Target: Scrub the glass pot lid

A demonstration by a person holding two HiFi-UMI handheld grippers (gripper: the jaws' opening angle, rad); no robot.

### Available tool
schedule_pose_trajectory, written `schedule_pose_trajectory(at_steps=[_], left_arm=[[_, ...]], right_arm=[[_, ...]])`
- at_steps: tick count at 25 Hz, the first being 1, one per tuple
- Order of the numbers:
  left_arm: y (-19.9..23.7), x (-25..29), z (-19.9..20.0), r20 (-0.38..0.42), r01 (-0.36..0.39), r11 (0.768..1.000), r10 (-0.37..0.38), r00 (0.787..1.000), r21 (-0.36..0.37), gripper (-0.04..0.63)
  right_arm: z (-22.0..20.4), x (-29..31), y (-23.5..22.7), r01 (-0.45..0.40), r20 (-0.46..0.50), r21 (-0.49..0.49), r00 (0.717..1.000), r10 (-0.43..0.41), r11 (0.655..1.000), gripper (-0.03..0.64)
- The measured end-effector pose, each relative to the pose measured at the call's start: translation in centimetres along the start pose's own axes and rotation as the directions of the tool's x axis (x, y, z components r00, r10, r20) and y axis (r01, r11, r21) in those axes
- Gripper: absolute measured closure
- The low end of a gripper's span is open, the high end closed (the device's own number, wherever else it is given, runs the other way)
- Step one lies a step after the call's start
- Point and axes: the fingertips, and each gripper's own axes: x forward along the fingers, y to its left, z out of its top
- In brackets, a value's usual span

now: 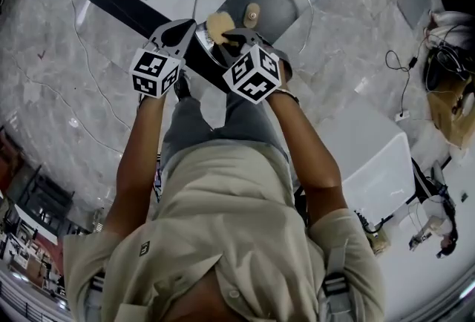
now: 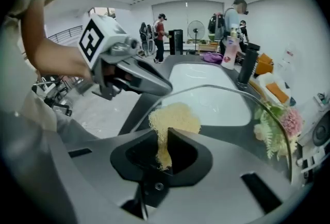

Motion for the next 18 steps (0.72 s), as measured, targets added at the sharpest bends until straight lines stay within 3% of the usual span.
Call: schedule_pose_trajectory(at_steps=[5,18], left_arm=[[-0.1,-0.1,0.1,0.0,0.0,1.0,0.0,1.0,0.0,0.58],[-0.2,0.0,0.0,-0.007,0.003,1.0,-0.003,1.0,0.003,0.58]], right_arm=[[1.7,-0.3,3.6,-0.085,0.023,-0.012,0.996,0.085,0.996,0.553],[0.6,-1.0,3.4,-0.091,0.008,-0.008,0.996,0.091,0.996,0.554]])
